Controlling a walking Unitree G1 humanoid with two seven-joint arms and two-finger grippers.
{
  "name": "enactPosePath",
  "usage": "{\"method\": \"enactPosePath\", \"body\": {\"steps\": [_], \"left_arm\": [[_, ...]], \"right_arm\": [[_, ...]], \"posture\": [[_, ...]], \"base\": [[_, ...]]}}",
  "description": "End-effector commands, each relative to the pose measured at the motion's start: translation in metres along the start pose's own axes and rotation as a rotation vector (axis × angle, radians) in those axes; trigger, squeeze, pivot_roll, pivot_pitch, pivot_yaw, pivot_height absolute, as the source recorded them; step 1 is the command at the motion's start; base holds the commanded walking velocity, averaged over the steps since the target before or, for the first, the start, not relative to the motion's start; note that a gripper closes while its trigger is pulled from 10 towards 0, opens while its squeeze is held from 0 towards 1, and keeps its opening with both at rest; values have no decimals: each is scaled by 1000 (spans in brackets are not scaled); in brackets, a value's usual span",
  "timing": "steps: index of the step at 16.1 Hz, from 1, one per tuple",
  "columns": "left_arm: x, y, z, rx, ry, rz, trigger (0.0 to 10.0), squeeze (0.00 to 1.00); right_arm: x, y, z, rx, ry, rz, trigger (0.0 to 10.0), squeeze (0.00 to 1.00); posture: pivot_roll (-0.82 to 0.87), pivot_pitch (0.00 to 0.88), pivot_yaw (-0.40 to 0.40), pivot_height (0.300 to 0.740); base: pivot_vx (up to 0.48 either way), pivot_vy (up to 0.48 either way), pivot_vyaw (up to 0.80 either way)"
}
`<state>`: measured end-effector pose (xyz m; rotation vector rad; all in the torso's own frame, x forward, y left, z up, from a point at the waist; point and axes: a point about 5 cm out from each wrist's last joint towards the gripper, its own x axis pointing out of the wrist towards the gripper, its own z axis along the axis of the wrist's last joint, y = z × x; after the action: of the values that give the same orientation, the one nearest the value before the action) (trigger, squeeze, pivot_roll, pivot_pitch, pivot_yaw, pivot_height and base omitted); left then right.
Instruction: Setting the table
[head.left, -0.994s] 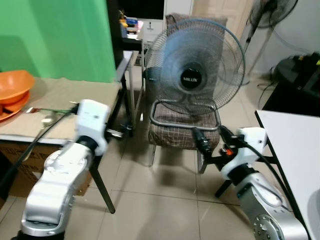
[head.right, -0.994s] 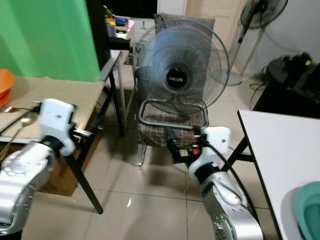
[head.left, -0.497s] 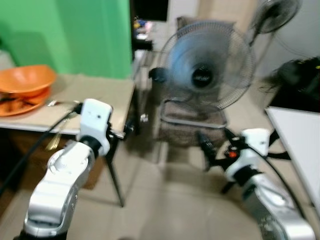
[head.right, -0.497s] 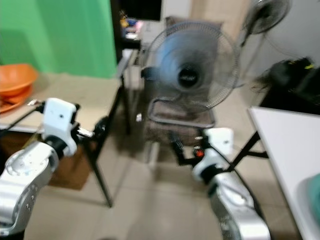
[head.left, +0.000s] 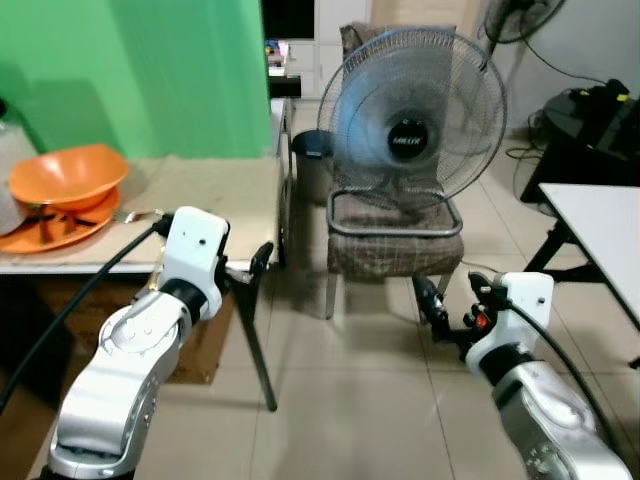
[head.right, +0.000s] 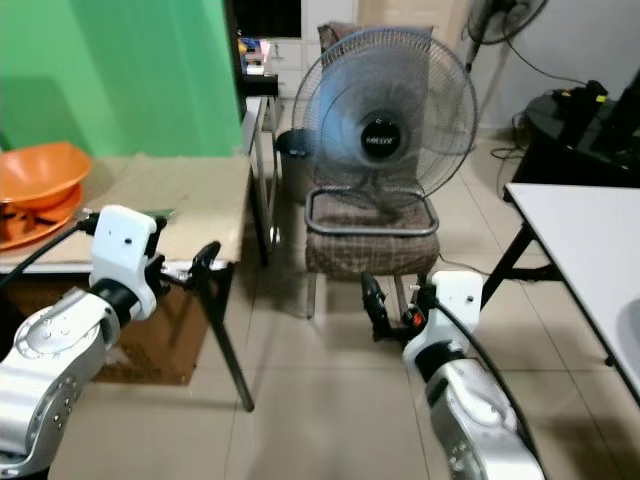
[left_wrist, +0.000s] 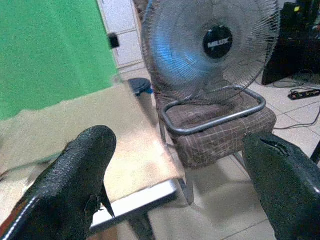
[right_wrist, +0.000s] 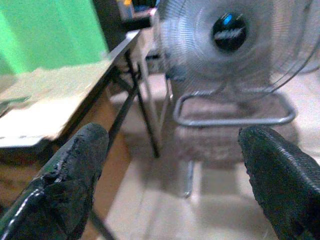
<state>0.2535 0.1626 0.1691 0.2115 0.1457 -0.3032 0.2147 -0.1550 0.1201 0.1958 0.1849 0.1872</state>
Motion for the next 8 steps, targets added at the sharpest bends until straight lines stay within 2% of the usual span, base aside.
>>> {"method": "enactPosePath", "body": {"steps": [1,6,8], "left_arm": [[0,1,-2,5,13,-2,10000,0],[3,2,-1,4,8,4,10000,0],[4,2,-1,7,7,22,10000,0]], "right_arm": [[2,1,0,-2,-6,2,10000,0],[4,4,0,-16,-3,29,10000,0],[5,1,0,-15,-9,17,10000,0]], "posture": [[87,0,1,740],[85,0,-6,740],[87,0,-3,740]], "base": [[0,319,0],[0,314,0],[0,0,0]]}}
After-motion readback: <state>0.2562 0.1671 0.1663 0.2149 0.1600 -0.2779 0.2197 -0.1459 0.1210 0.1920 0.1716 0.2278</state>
